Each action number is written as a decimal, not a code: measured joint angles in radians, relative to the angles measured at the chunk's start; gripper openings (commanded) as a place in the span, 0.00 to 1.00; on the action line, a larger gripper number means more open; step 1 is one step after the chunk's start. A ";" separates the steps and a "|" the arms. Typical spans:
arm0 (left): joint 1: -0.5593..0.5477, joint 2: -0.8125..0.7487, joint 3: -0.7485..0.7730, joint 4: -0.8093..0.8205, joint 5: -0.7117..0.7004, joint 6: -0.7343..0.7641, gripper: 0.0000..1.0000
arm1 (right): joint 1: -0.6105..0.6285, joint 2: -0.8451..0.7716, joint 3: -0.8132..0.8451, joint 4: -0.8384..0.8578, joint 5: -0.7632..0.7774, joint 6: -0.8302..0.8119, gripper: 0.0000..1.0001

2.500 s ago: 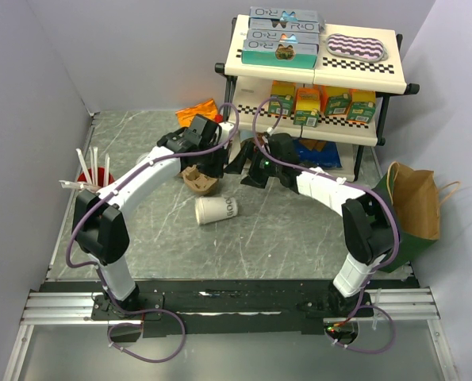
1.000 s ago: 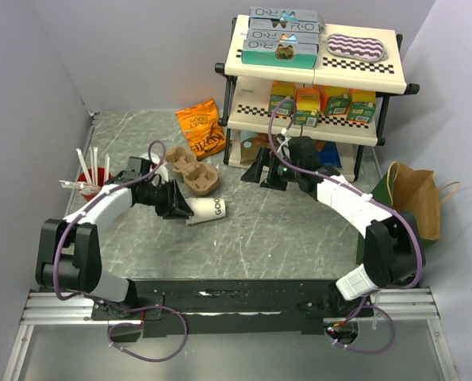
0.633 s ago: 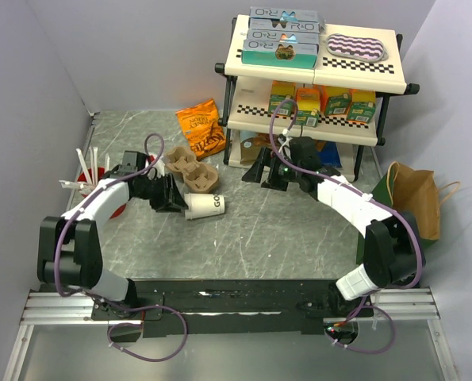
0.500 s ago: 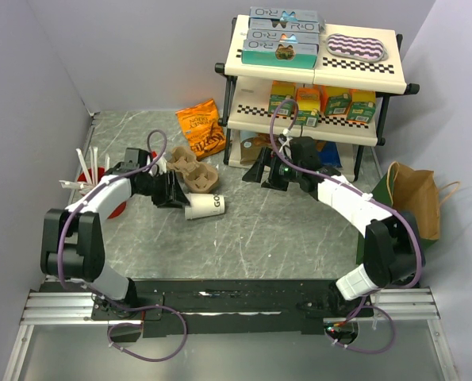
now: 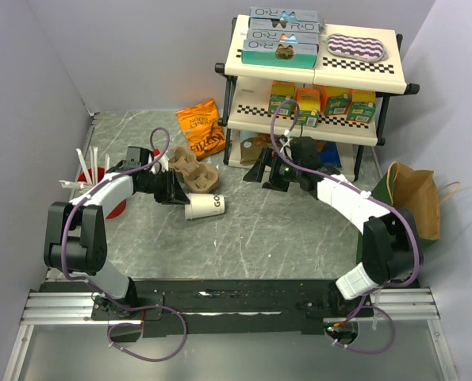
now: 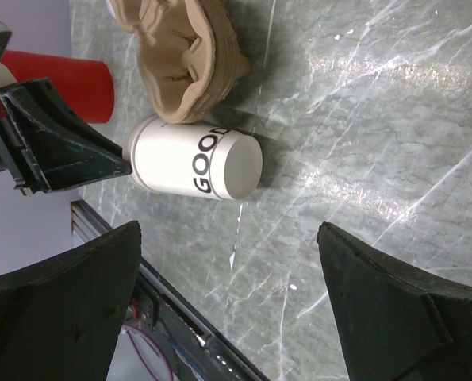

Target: Pack the takeout coffee

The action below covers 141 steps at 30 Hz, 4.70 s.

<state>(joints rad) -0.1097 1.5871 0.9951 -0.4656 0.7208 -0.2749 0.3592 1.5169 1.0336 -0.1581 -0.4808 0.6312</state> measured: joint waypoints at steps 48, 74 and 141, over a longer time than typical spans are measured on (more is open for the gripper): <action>-0.362 0.015 0.343 -0.005 -0.283 0.041 0.01 | 0.140 0.111 0.210 -0.089 0.077 -0.115 0.98; -0.370 0.017 0.380 -0.027 -0.312 0.046 0.01 | 0.134 0.238 0.290 -0.112 0.156 -0.101 0.95; -0.375 0.026 0.075 0.007 0.093 0.500 0.54 | -0.113 0.583 0.780 -0.948 -0.499 -1.628 0.64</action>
<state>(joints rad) -0.4850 1.6127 1.0702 -0.4587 0.8135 0.2253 0.2462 2.0995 1.8137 -1.1061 -0.9802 -0.9966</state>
